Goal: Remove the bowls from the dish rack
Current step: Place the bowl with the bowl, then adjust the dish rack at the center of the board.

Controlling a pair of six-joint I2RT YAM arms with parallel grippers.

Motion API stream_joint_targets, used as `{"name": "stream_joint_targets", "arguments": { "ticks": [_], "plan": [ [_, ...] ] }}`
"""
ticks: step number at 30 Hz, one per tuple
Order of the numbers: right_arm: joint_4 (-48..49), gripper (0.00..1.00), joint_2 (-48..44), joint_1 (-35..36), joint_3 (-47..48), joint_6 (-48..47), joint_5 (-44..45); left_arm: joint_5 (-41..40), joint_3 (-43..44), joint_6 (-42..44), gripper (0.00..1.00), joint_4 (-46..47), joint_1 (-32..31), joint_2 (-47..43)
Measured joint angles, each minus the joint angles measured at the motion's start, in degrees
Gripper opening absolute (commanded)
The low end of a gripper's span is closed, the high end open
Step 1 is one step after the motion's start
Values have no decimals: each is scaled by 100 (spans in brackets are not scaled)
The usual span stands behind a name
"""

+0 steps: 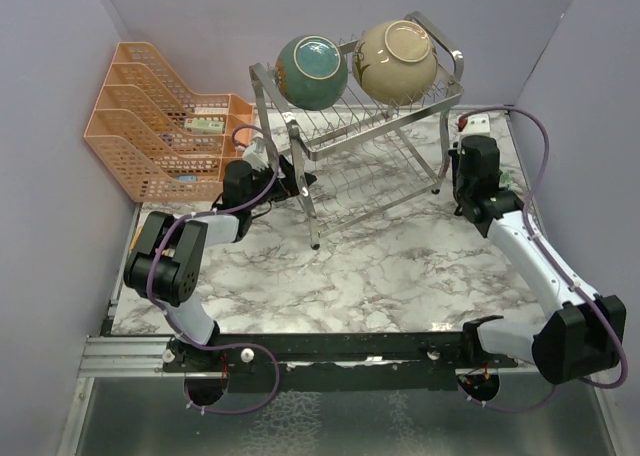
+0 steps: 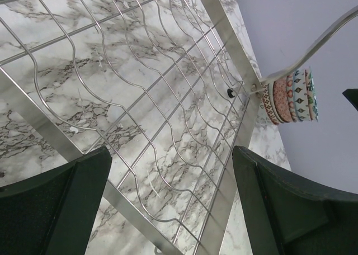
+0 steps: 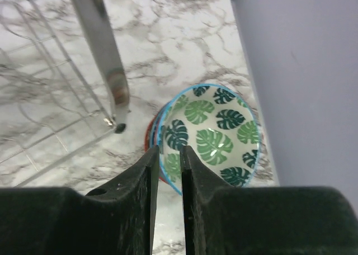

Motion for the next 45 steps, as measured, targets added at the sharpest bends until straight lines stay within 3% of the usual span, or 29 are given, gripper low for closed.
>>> {"name": "stream_joint_targets", "arguments": {
  "ticks": [7,10,13,17,21,25,28,33,36,41,45],
  "plan": [
    [664,24,-619,-155,-518,544,-1338,-236,-221,4,94,-533,9,-490],
    [885,46,-608,-483,-525,968,-2208,-417,-391,50,94,-994,26,-776],
    [1259,80,-483,-1099,-525,1340,-2938,-592,-407,179,95,-1532,44,-1058],
    [1714,87,-118,-1537,-525,1676,-3816,-748,-455,297,95,-1996,46,-1578],
    [2201,87,247,-1705,-555,1845,-4457,-911,-680,369,95,-2363,46,-2262],
    [2830,76,765,-1770,-553,1818,-4944,-1082,-962,400,95,-2745,46,-2988],
    [3058,59,1156,-1792,-481,1790,-5189,-1207,-1058,474,95,-3141,46,-3536],
    [3320,52,1770,-1797,-146,1768,-5482,-1309,-1043,625,92,-3576,46,-4048],
    [3432,49,1829,-1799,-144,1722,-5630,-1309,-1032,664,81,-3779,33,-4092],
    [3644,33,1801,-1832,-208,1661,-5757,-1093,-1141,404,62,-3703,-83,-4282],
    [3888,29,1711,-1886,-433,1617,-5746,-977,-1397,57,36,-3486,-496,-4568]
  ]
}}
